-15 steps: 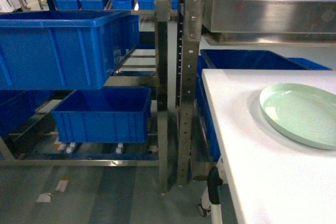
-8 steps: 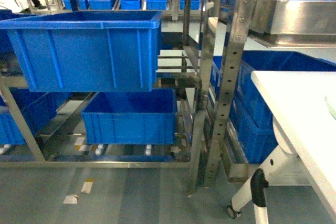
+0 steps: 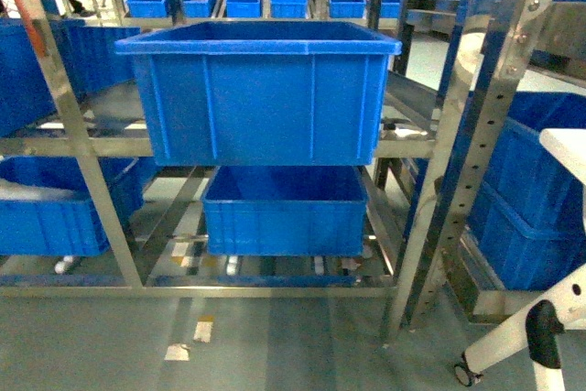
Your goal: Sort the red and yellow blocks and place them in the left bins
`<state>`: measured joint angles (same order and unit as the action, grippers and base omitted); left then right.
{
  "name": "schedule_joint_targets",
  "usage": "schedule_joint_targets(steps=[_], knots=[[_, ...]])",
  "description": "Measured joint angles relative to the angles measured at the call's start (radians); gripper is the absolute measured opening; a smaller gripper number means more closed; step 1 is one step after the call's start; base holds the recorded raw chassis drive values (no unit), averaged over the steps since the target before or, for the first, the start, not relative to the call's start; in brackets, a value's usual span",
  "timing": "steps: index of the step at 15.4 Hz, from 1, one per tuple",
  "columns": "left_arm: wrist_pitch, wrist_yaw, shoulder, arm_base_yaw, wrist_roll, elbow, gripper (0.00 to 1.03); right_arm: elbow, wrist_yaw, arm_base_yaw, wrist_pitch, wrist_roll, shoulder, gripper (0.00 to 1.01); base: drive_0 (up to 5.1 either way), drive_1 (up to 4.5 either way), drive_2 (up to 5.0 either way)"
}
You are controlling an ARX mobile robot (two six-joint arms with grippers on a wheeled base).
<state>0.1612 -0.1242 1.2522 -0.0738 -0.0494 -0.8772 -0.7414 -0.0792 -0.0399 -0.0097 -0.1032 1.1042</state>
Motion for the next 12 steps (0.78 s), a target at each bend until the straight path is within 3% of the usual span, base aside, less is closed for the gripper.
schedule_joint_targets(steps=[12], knots=[[-0.001, 0.000, -0.001, -0.002, 0.000, 0.000, 0.26, 0.000, 0.000, 0.000, -0.002, 0.000, 0.000, 0.27, -4.9, 2.54, 2.4]])
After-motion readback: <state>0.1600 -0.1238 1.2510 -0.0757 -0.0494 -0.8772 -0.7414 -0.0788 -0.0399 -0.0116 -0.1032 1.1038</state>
